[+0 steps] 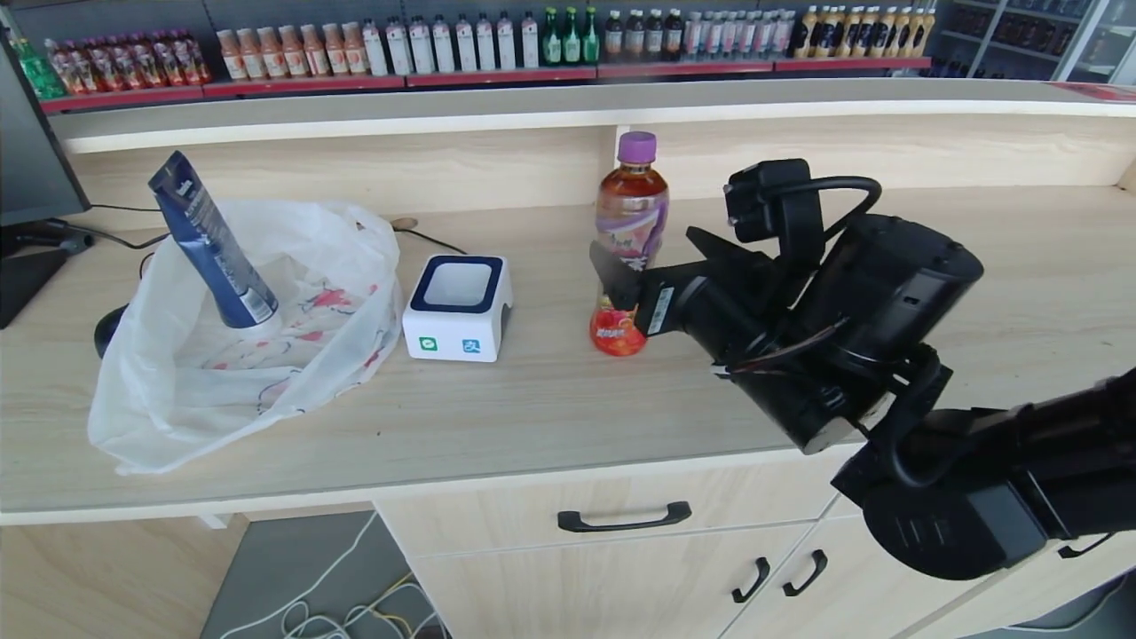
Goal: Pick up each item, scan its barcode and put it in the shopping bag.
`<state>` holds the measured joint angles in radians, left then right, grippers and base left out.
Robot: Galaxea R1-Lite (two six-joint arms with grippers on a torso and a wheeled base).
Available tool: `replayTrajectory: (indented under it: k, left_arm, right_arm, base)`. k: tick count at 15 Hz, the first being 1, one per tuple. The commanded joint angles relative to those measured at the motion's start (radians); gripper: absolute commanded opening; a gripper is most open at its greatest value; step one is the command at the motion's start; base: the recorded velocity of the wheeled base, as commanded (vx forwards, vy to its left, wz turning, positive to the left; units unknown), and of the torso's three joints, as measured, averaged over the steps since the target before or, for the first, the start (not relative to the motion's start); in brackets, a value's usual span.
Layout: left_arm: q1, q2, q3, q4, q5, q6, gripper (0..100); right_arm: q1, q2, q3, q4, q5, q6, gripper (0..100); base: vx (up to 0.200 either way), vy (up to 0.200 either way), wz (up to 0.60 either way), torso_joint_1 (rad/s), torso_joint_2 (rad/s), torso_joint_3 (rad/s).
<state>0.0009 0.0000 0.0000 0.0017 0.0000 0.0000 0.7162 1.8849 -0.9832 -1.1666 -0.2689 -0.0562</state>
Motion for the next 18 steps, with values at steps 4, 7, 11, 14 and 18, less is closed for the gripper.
replayTrajectory:
  k: [4,7,11,14,18]
  left_arm:
    - [0.001,0.0,0.0,0.0,0.0,0.0,100]
    - [0.001,0.0,0.0,0.0,0.0,0.0,100]
    - [0.001,0.0,0.0,0.0,0.0,0.0,100]
    - [0.001,0.0,0.0,0.0,0.0,0.0,100]
    - [0.001,0.0,0.0,0.0,0.0,0.0,100]
  right_arm:
    - [-0.014,0.077,-0.031,-0.002,0.002,-0.017,100]
    - [-0.017,0.114,-0.066,-0.002,0.005,-0.016,100]
    - [-0.044,0.166,-0.124,-0.002,0.016,-0.016,100]
    - [-0.052,0.195,-0.155,-0.002,0.016,-0.017,100]
    - [-0.055,0.223,-0.204,-0.001,0.016,-0.017,100]
  base:
    - [0.0,0.0,0.0,0.0,0.0,0.0]
    - [0.0,0.0,0.0,0.0,0.0,0.0]
    - [0.0,0.0,0.0,0.0,0.0,0.0]
    - [0.0,0.0,0.0,0.0,0.0,0.0]
    - [0.0,0.0,0.0,0.0,0.0,0.0]
